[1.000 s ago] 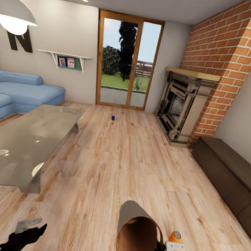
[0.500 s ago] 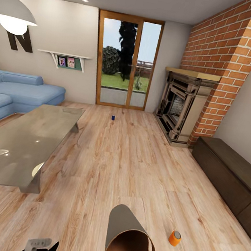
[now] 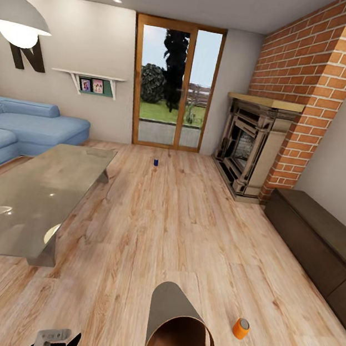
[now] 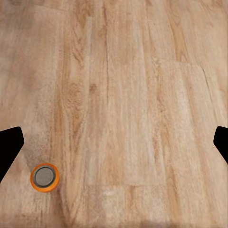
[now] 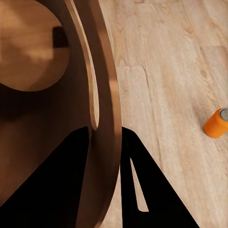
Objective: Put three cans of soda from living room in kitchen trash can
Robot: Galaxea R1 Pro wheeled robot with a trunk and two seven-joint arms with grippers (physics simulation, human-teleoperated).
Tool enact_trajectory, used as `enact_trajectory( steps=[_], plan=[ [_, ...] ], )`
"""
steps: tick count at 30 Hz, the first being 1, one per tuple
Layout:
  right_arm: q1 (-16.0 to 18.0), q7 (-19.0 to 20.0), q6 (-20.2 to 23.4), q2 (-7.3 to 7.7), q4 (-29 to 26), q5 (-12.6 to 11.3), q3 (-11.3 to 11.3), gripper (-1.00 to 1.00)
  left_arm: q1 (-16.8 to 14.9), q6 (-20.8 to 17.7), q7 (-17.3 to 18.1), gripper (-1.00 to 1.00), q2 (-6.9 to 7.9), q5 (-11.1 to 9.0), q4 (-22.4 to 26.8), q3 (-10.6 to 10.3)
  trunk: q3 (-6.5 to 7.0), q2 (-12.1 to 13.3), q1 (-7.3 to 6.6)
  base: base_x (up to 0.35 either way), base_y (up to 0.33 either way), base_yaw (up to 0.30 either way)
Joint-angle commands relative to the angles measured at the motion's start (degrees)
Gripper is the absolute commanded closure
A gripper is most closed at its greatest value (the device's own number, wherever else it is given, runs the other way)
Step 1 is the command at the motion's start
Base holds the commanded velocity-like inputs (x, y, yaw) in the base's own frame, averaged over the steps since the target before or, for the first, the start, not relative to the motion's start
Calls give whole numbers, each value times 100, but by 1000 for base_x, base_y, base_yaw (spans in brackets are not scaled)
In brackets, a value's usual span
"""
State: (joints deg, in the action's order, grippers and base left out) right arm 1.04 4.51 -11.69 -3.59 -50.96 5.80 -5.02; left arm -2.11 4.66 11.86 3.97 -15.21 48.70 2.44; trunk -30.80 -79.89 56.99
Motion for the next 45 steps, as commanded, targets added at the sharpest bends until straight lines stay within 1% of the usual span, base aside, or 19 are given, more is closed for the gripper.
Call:
enact_trajectory(
  steps=[1,7,10,11,14,23,26,28,33,35,36,38,41,45],
  plan=[
    [2,41,0,-1,-11,-9,-2,100,0,0,0,-100,4,0,1,1,1,0,0,0,0,0],
    [2,41,0,10,-11,-15,-12,100,-2,0,16,-100,34,-20,11,5,1,0,0,0,0,0],
    [2,41,0,38,-11,-24,-19,100,-9,0,12,-100,44,-19,10,8,1,0,0,0,0,0],
    [2,41,2,86,-11,-32,-23,100,-18,0,10,-100,60,-16,9,18,1,0,0,0,0,0],
    [2,41,1,112,-11,-38,-24,100,-22,-3,6,-100,87,-17,9,27,1,0,0,0,0,0],
    [5,41,0,151,-25,-40,-33,100,-33,-8,-1,-100,200,-32,26,36,1,0,0,0,0,0],
    [5,41,0,207,-31,-42,-34,100,-34,-8,-5,-100,236,-32,20,37,1,0,0,0,0,0],
    [7,41,0,270,-35,-43,-34,100,-35,-8,-7,-100,283,-39,13,37,1,0,0,0,0,0],
    [10,41,0,304,-37,-44,-34,100,-35,-15,-15,-100,352,-55,10,43,1,0,0,0,0,0],
    [10,41,0,311,-37,-44,-34,100,-35,-19,-13,-100,373,-58,9,87,1,0,0,0,0,0],
    [10,41,0,325,-44,-44,-34,100,-35,-24,-8,-100,388,-60,9,170,1,0,0,0,0,0],
    [10,41,0,333,-56,-44,-34,100,-35,-39,0,-100,397,-61,13,236,1,0,0,0,0,0],
    [10,41,0,337,-64,-44,-34,100,-35,-57,9,-100,427,-61,12,278,1,0,0,0,0,0],
    [19,41,3,341,-70,-44,-34,100,-35,-84,31,-100,509,-59,3,314,1,0,0,0,0,0]
  ],
)
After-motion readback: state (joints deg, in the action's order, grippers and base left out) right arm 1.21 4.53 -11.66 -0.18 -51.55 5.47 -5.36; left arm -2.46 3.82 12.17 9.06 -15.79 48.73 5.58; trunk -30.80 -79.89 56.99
